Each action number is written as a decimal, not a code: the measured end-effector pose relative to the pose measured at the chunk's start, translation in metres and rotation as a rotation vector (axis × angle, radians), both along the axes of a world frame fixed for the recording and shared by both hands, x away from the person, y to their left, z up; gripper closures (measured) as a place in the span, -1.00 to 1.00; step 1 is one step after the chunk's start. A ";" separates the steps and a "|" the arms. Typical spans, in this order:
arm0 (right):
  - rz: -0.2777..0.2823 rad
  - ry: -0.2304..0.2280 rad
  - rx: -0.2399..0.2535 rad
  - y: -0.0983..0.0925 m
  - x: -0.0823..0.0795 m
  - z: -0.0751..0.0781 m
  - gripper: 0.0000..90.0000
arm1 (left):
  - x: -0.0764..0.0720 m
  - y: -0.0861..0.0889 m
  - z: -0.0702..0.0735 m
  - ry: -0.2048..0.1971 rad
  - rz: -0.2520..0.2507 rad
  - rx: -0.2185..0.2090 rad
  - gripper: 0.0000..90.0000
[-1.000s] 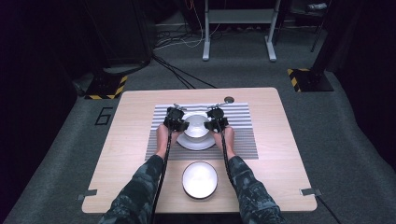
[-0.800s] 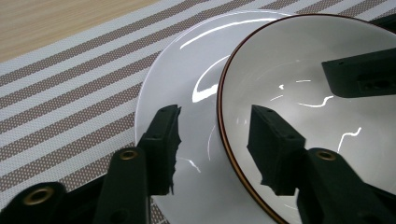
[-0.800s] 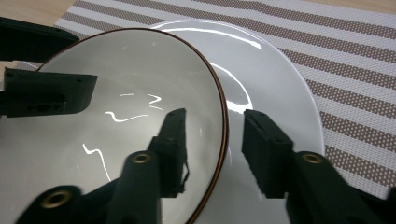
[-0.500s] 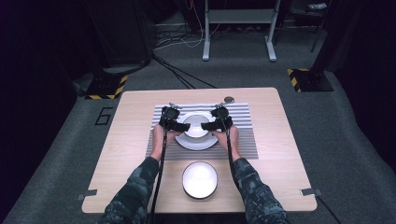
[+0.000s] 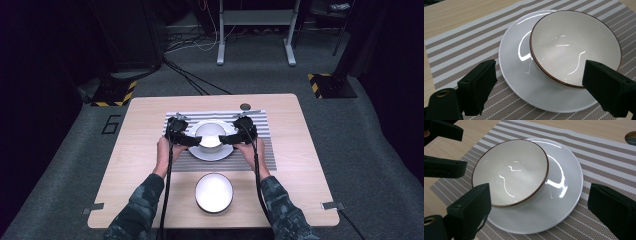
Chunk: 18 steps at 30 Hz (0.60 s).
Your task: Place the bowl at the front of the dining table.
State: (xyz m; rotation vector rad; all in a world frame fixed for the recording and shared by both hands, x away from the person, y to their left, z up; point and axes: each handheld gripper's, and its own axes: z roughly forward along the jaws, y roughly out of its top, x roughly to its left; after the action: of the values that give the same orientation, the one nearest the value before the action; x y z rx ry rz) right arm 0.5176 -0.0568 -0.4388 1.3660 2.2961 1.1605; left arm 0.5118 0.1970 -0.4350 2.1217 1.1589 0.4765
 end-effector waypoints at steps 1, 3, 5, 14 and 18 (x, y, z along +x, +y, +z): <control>0.006 -0.007 -0.006 -0.002 -0.003 0.001 -0.92 | -0.002 0.001 0.001 -0.001 -0.002 -0.002 -0.74; 0.009 -0.015 -0.011 -0.007 -0.009 0.003 -0.93 | -0.007 0.003 0.004 -0.012 -0.011 -0.002 -0.75; 0.011 -0.043 -0.016 -0.013 -0.016 0.006 -0.92 | -0.014 0.005 0.006 -0.018 -0.022 -0.010 -0.75; 0.004 -0.110 -0.024 -0.033 -0.045 0.017 -0.92 | -0.039 0.011 0.014 -0.050 -0.058 0.000 -0.78; 0.007 -0.120 -0.045 -0.041 -0.052 0.016 -0.93 | -0.049 0.020 0.012 -0.055 -0.050 0.009 -0.79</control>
State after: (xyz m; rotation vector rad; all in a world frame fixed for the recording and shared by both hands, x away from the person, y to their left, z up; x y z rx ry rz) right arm 0.4657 -0.0976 -0.4229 1.2389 2.2305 1.1532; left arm 0.4631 0.2171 -0.4232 2.1271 1.0721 0.5148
